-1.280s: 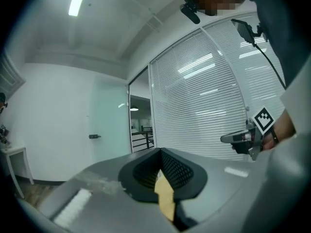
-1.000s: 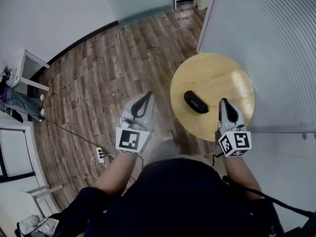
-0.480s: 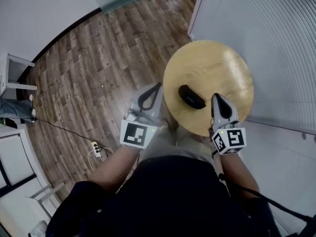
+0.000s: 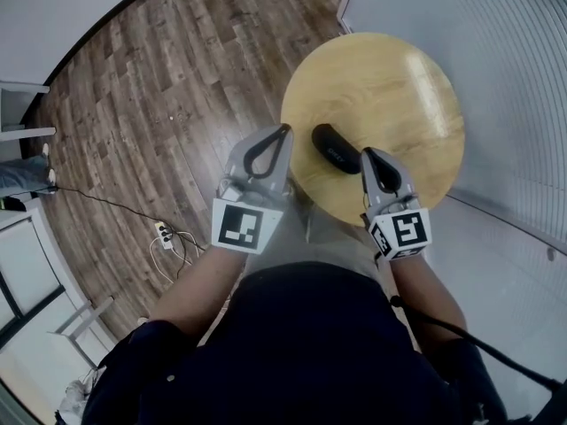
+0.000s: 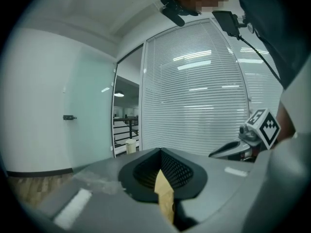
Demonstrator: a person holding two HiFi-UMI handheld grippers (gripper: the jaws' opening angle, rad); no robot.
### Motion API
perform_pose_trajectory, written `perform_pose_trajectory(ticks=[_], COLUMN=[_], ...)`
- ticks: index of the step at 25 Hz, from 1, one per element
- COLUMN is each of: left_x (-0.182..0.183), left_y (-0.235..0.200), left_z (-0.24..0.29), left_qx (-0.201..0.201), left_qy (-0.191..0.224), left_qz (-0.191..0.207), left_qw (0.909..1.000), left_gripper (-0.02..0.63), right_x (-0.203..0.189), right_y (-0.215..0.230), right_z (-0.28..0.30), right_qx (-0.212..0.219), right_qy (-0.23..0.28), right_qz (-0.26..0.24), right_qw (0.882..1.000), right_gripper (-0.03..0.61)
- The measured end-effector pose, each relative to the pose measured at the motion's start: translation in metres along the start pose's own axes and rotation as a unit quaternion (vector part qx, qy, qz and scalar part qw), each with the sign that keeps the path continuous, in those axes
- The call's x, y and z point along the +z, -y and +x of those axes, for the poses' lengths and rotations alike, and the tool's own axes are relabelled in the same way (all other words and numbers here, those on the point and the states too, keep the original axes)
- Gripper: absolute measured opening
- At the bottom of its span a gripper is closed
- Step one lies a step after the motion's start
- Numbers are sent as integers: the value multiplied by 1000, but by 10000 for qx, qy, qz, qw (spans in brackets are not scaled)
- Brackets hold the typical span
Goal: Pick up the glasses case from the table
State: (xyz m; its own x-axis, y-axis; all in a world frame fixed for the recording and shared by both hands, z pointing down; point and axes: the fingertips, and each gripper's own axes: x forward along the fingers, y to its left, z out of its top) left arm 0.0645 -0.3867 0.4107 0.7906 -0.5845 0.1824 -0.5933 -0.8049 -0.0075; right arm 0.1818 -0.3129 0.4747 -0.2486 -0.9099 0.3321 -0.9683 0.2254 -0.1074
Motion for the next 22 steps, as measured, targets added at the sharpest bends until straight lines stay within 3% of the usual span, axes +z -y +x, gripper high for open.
perform_pose_trajectory(ticks=[8,10,14,19,22], left_x=[-52,-64,-85,-116,-130], left_y=[-3,-6,-9,-8,-10], left_z=[38,48,64,75,83], left_qx=[141,186,283,263,253], left_qy=[-219,-255,-320,-515,-523], left_qz=[-43,-95,-244,-335,-390], left_qw=[9997,9995,9988,9978,9976], left_gripper=[3,3,3,3,3], right_x=[-60,-71,-92,-130,-151], right_y=[5,8,17,14,13], right_z=[39,50,65,72,76], right_qx=[319,424,646,768,826], right_qy=[-174,-256,-392,-794,-1019], right_qz=[-356,-402,-487,-737,-789], right_qw=[9987,9980,9960,9912,9882], right_gripper=[12,63,88,256,300])
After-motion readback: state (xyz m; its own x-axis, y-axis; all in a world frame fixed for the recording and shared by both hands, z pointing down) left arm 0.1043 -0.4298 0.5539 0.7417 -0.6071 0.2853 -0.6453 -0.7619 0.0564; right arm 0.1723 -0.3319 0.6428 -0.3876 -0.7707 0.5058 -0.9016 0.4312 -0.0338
